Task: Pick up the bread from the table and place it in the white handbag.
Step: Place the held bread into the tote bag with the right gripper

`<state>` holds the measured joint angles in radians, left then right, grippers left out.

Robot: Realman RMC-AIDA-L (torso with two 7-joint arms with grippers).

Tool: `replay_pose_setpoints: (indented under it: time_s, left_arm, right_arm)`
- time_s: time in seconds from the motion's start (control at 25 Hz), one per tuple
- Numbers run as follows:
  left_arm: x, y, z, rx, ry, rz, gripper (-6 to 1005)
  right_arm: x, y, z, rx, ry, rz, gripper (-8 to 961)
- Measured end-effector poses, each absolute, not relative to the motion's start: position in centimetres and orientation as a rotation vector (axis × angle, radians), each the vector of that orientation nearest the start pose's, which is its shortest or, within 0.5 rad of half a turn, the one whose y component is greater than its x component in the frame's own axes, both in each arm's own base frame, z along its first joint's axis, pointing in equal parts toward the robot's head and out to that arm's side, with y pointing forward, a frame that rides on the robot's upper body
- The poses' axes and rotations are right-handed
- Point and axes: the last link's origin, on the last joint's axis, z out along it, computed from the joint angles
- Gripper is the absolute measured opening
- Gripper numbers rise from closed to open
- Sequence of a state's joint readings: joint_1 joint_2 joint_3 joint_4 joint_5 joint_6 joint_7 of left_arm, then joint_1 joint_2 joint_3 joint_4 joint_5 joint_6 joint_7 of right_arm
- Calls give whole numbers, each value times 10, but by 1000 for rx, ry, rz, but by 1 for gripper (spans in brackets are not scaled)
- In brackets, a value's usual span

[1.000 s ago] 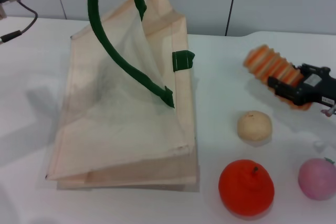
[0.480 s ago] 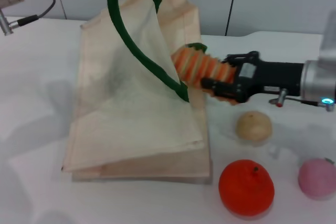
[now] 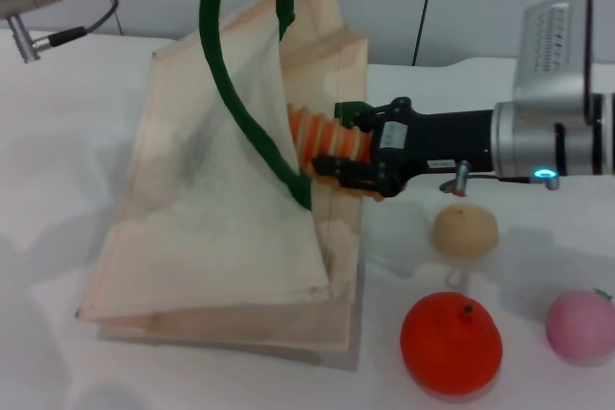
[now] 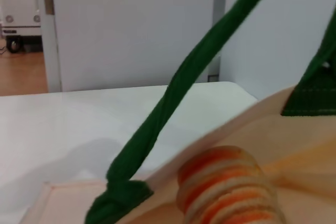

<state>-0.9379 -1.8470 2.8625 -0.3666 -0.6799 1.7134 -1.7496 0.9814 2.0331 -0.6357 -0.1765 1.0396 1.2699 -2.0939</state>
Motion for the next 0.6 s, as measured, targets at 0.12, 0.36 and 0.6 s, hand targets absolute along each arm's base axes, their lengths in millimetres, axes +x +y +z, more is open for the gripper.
replay_pose_setpoints:
  time_s: [0.12,0.36,0.6]
  left_arm:
    - [-187,422,100,-2449,-1024,-1308,191]
    - [-182,423,95,-2471,-1022,-1306,195]
    - [-178,423,93,-2482,-1017,-1314,198]
  right_arm:
    - [162,399,-74,-2899,128,547,425]
    - [161,412,-80,-2840,158,464,378]
    - [168,420,-83,-2771,224,412,359]
